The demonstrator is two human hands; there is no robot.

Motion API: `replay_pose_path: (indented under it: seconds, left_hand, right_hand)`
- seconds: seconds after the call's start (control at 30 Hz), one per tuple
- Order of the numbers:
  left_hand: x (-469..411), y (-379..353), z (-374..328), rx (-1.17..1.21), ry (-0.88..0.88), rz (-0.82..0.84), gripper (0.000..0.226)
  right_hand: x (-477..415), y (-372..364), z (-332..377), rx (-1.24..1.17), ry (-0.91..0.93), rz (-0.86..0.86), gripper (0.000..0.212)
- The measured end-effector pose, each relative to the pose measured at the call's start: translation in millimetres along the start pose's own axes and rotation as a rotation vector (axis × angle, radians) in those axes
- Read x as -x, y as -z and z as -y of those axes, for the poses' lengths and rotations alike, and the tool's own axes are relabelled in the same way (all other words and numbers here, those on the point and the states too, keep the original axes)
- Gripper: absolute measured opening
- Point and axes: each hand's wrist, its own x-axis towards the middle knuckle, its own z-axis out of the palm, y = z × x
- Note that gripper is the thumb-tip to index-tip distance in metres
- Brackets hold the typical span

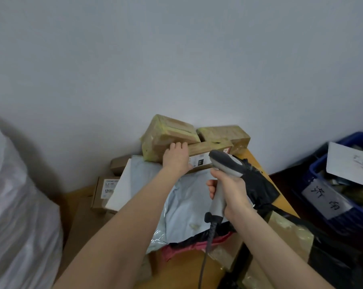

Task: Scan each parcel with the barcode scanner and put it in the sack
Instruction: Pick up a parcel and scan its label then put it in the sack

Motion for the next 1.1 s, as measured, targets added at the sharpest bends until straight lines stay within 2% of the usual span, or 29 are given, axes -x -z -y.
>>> replay_pose_path:
  seconds: [0.13,0.27,0.37,0.43,0.5,0.63,0.8,0.93,1.1]
  left_hand:
    - [0.3,-6.8,-6.9,-0.101,-0.007,-0.058,0.040]
    - [11.1,13.2,5.5,0.070,0.030,-0.053,0.043]
    - [26.8,44.4,28.6,0.437,0.188,-0.029,0.038]
    - [42.6,58.1,45.6,0.894,0.345,0.008,0.029]
    - [64.8,66.5,60.1,1.269,0.488,0.055,0.040]
    - [116.4,69.7,86.6,1.605,0.577,0.099,0.044]
    - [174.4,60.6,109.1,1.727,0.659,0.056,0.038]
    - [207.2,54.8,124.2,1.728,0.699,-0.053,0.036]
    - [231.4,48.8,139.9,1.716,0.723,-0.146,0.035]
  right_hand:
    - [-1.0,9.1,-0.8,-0.001,0.011,-0.018,0.011]
    - [7.8,14.5,2.8,-0.005,0.004,-0.009,0.011]
    - [23.3,13.3,3.7,0.004,0.007,0.018,0.013]
    - [38.5,9.2,0.6,0.018,0.008,0.053,0.013]
    - [56.0,4.8,-5.0,0.046,0.024,0.100,0.017]
    - [94.8,-1.2,-14.8,0.100,0.110,0.211,0.014]
    - [142.0,-5.8,-34.3,0.268,0.183,0.327,0.017]
    - [171.2,-8.6,-61.6,0.446,0.202,0.343,0.026]
    - [192.2,-16.0,-78.4,0.552,0.219,0.378,0.026]
